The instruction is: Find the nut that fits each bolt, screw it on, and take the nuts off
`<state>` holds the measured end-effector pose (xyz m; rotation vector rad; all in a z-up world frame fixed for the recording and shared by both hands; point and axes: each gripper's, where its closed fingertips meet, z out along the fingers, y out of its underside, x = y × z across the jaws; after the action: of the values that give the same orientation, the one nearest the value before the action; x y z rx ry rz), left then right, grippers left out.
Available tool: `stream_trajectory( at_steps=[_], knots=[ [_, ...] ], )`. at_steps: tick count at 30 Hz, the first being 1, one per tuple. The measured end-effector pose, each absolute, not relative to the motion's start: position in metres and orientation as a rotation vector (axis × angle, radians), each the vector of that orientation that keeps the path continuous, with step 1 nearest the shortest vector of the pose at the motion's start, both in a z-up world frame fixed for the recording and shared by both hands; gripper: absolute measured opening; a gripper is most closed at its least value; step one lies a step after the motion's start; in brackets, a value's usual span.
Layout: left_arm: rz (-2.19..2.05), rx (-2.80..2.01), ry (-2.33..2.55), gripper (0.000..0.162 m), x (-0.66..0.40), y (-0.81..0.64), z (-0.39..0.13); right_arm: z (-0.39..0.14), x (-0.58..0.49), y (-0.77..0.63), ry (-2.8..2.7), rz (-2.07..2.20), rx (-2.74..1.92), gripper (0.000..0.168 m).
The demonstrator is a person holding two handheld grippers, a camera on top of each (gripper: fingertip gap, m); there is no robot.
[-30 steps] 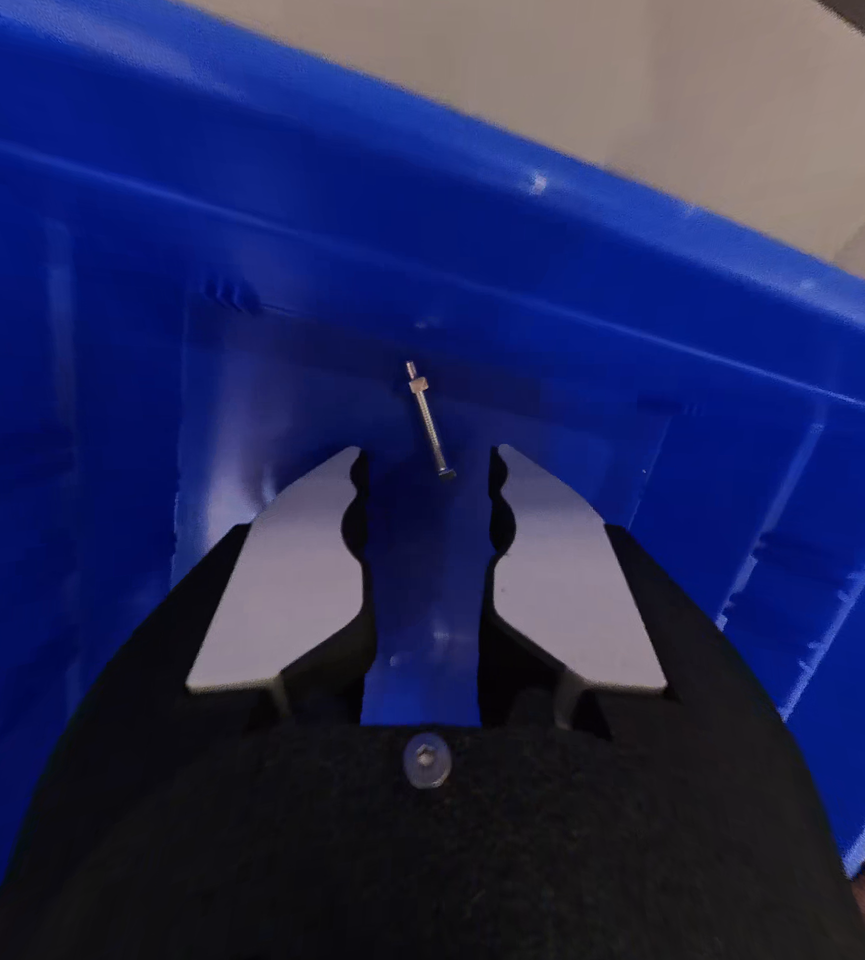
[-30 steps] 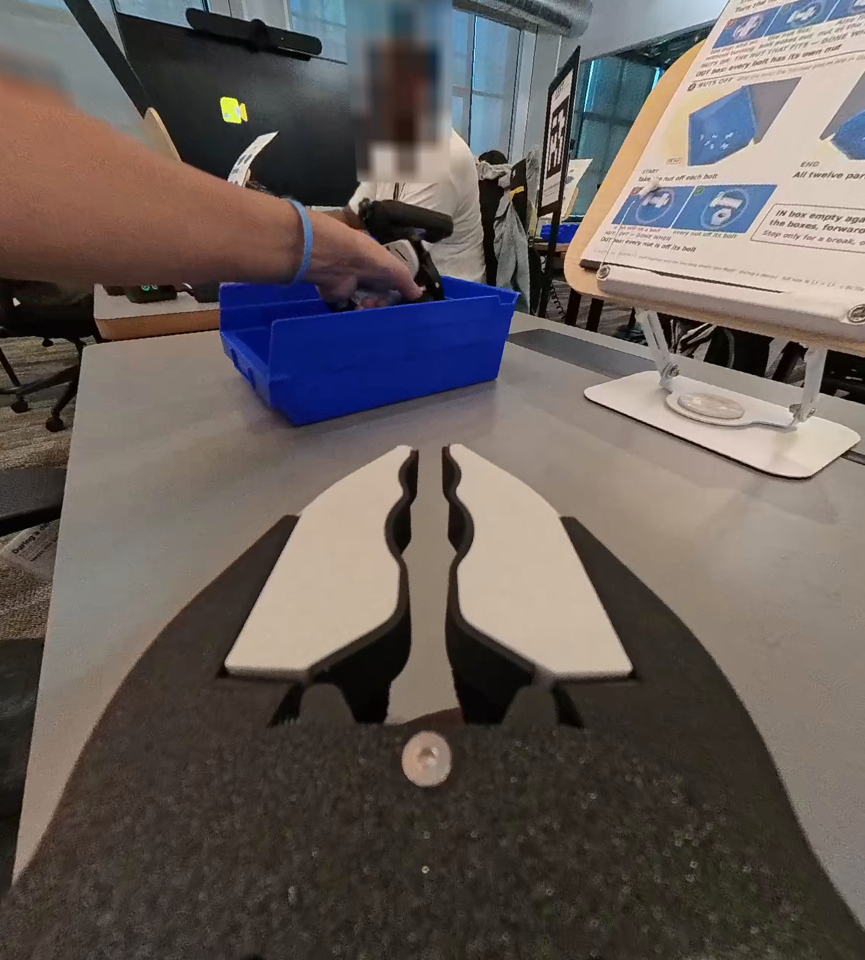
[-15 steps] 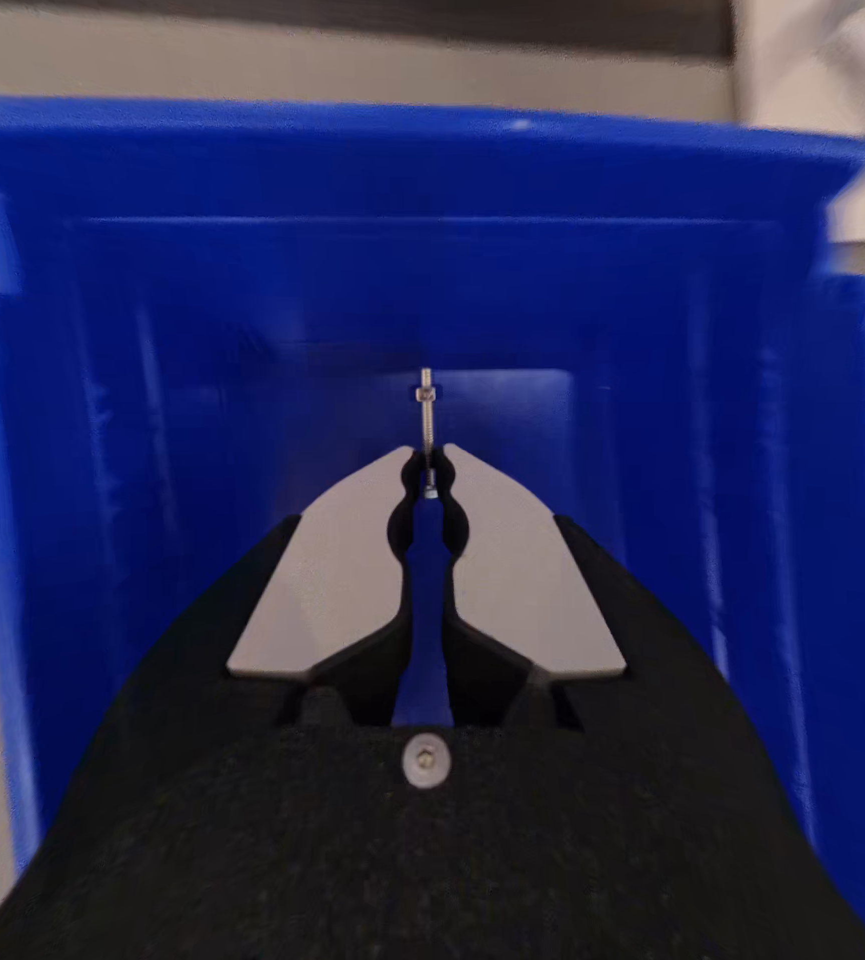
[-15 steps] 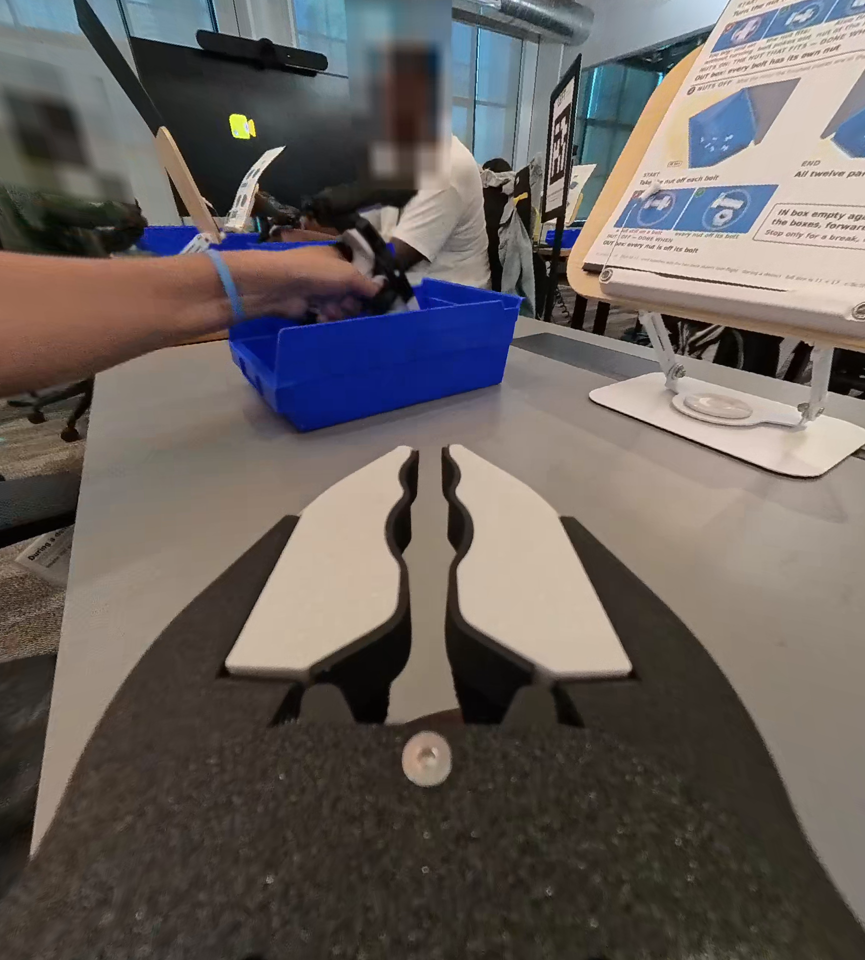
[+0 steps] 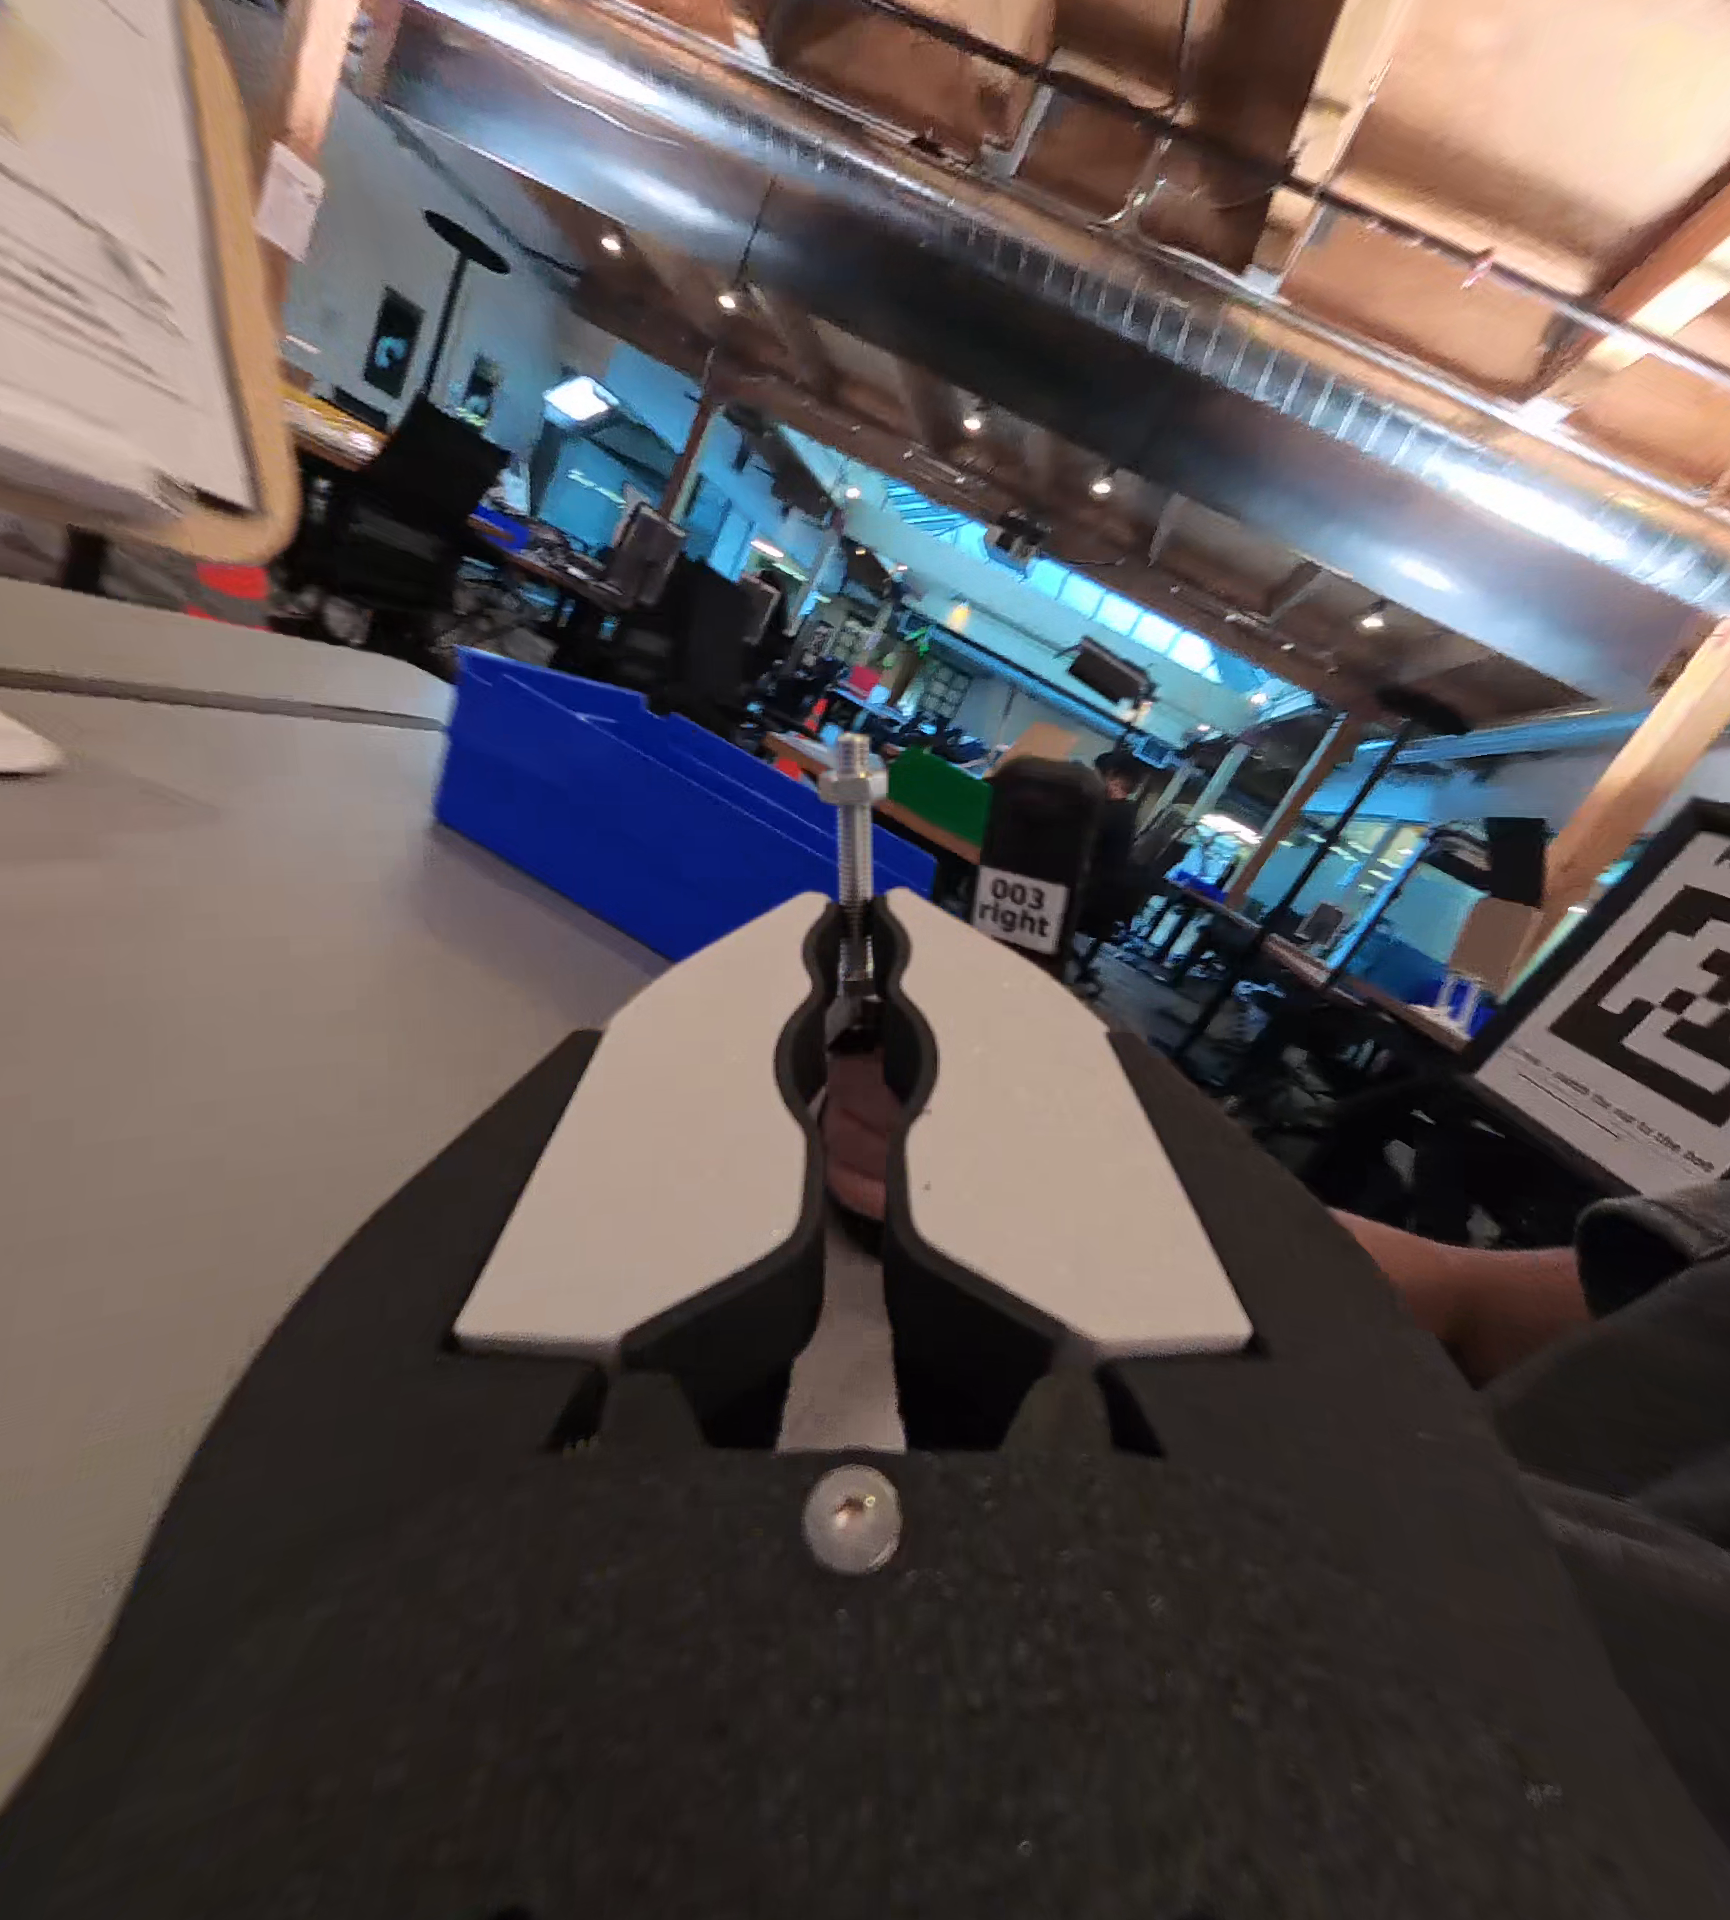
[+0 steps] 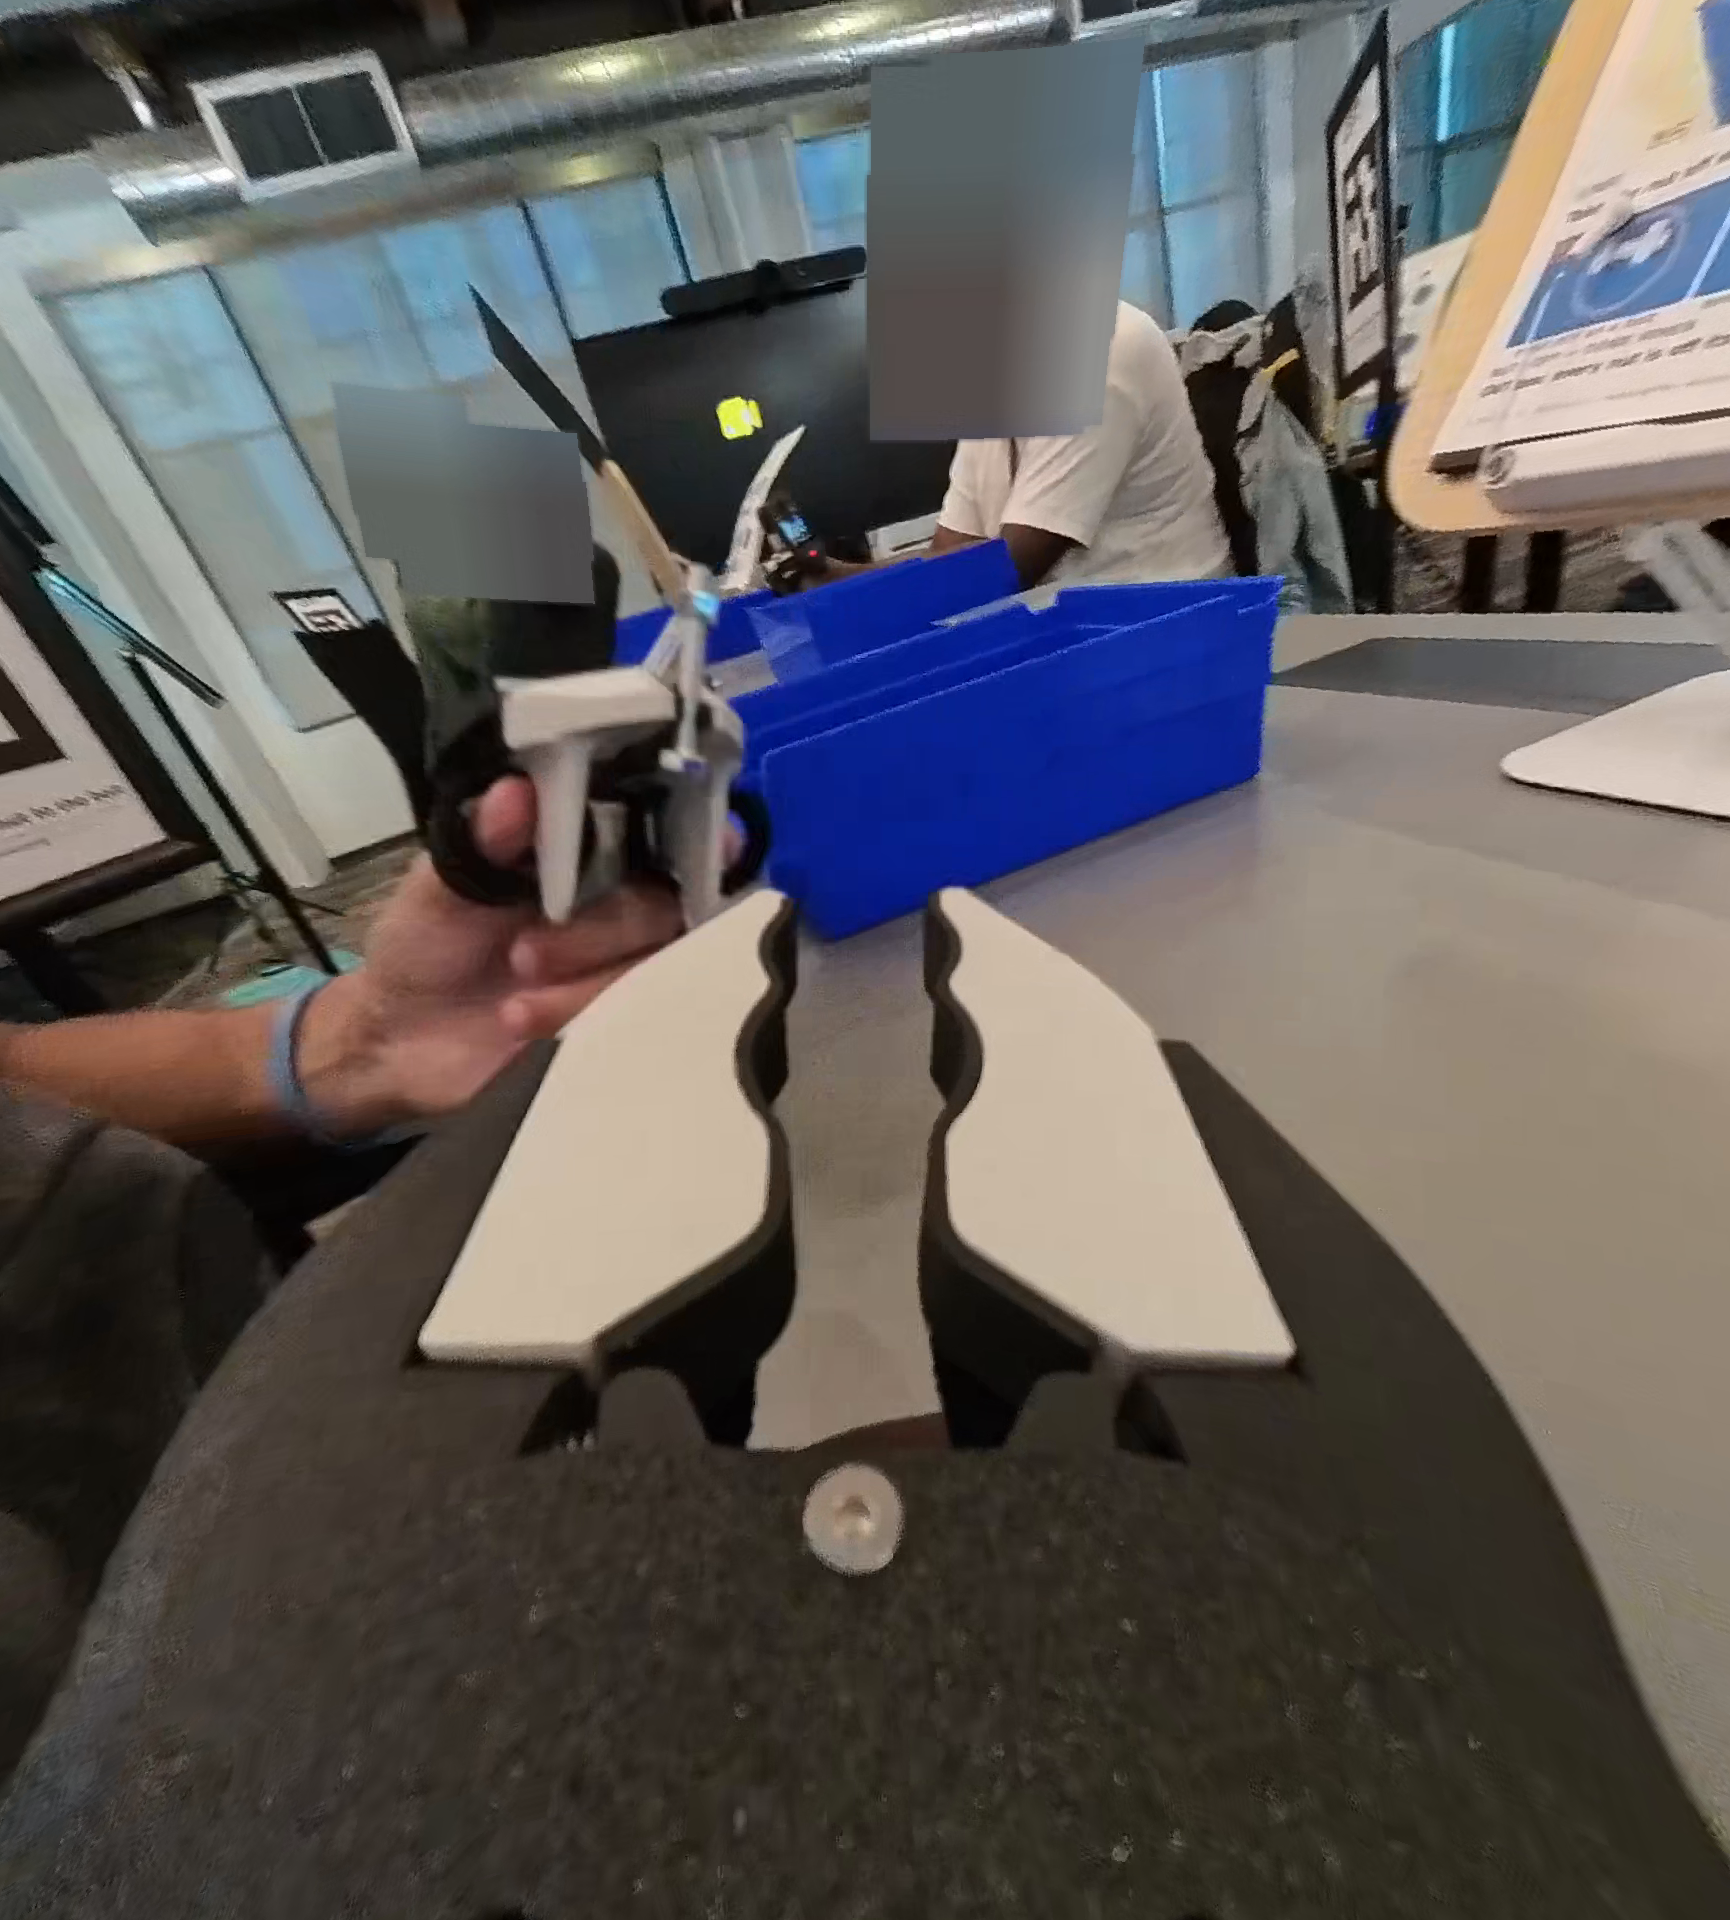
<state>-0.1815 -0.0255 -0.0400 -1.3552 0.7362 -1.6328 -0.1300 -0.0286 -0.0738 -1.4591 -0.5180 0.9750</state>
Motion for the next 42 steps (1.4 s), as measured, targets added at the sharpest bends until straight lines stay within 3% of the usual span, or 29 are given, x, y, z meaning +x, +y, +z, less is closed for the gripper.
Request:
stream_trajectory(
  at_steps=[5,11,21,22,23,28,42],
  knots=[
    [-1.735,-1.347,0.94,0.005,-0.144,-0.041,-0.063,-0.074,-0.13,-0.038,-0.532,1.067,-1.46,0.042],
    [-1.709,-1.368,1.066,0.005,-0.135,-0.054,-0.074,-0.066,-0.139,-0.045,-0.565,1.207,-1.421,0.05],
    [-1.661,-1.395,1.131,0.005,-0.13,-0.06,-0.08,-0.064,-0.128,-0.028,-0.48,1.201,-1.443,0.047],
    [-1.662,-1.393,1.118,0.005,-0.13,-0.059,-0.079,-0.065,-0.12,-0.027,-0.481,1.177,-1.456,0.045],
    [-1.68,-1.383,1.101,0.005,-0.133,-0.057,-0.077,-0.068,-0.111,-0.025,-0.455,1.152,-1.469,0.03],
    [-1.7,-1.398,1.085,0.005,-0.134,-0.054,-0.077,-0.057,-0.114,-0.034,-0.444,1.198,-1.441,0.042],
    [-1.736,-1.37,1.088,0.005,-0.137,-0.057,-0.074,-0.061,-0.138,-0.033,-0.548,1.129,-1.506,0.04]
  ],
)
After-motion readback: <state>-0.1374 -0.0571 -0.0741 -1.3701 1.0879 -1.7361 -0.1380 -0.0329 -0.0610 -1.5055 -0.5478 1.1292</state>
